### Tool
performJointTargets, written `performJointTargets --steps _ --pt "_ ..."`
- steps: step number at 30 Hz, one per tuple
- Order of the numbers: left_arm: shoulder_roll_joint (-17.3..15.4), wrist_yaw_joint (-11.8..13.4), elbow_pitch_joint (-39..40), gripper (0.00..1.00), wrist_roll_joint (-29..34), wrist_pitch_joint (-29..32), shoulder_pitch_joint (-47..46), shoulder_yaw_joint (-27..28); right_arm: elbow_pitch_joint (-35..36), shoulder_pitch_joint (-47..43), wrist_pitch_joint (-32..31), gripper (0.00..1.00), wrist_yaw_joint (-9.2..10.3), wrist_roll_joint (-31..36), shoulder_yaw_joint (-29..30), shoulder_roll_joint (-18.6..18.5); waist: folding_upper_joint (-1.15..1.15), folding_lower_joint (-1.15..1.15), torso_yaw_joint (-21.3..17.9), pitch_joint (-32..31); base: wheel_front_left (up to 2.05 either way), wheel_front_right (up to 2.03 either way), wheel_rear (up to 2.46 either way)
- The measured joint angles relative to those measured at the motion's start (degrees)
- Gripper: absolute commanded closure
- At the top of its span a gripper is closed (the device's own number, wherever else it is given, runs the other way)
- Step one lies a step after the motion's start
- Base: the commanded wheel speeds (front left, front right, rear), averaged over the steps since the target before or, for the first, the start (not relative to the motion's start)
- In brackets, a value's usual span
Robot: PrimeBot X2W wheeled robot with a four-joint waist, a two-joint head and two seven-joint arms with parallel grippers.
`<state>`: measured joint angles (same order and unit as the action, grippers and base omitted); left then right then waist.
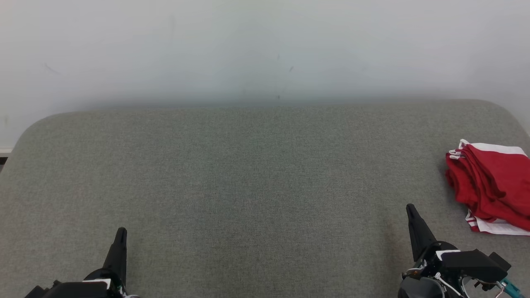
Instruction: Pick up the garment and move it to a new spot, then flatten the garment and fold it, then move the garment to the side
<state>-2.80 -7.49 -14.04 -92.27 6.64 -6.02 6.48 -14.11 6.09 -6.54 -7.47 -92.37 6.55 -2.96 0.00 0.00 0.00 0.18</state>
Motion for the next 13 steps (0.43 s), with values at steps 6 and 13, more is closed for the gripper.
performJointTargets --steps 6,13 --pt "0.0 0.0 0.0 1.0 0.0 0.0 0.0 0.0 0.0 0.0 0.0 1.0 0.0 0.0 0.0 0.0 0.0 0.0 0.0 0.0 0.0 0.0 0.0" --pt "0.0 0.0 0.0 1.0 0.0 0.0 0.0 0.0 0.0 0.0 0.0 1.0 0.0 0.0 0.0 0.0 0.0 0.0 0.0 0.0 0.0 0.0 0.0"
